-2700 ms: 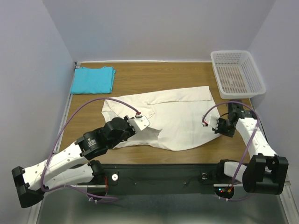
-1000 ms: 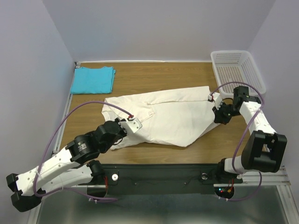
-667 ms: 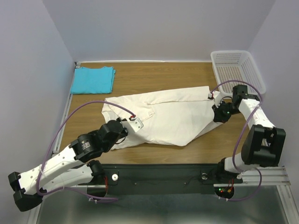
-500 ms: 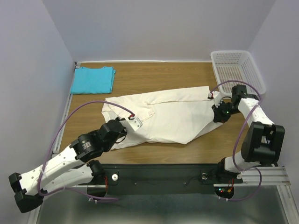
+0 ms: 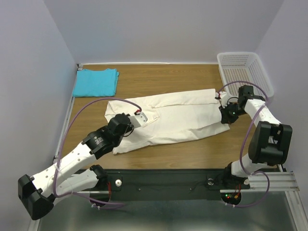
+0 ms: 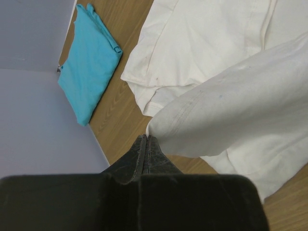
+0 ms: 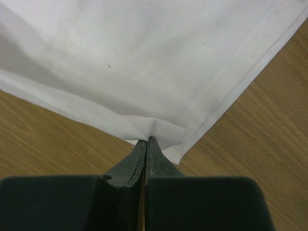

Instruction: Fold and stack the t-shirts

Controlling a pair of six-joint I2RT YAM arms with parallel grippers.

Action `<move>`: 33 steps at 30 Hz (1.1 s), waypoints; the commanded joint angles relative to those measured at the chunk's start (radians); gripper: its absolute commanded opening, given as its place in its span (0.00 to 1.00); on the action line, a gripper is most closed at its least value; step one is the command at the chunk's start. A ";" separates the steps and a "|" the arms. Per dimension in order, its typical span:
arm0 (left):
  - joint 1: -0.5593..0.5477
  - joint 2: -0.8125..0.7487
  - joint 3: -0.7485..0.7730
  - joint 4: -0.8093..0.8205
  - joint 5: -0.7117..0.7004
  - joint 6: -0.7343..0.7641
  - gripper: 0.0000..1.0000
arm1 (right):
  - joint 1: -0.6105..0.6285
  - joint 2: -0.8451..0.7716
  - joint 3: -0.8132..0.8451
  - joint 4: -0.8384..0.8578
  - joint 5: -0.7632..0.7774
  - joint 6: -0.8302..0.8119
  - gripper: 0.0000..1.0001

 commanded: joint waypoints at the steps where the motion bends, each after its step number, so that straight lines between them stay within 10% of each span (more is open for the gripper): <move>1: 0.047 0.042 0.021 0.128 0.011 0.080 0.00 | -0.002 0.016 0.037 0.069 0.033 0.055 0.00; 33: 0.170 0.246 0.093 0.383 0.017 0.140 0.00 | -0.004 0.051 -0.012 0.226 0.130 0.195 0.01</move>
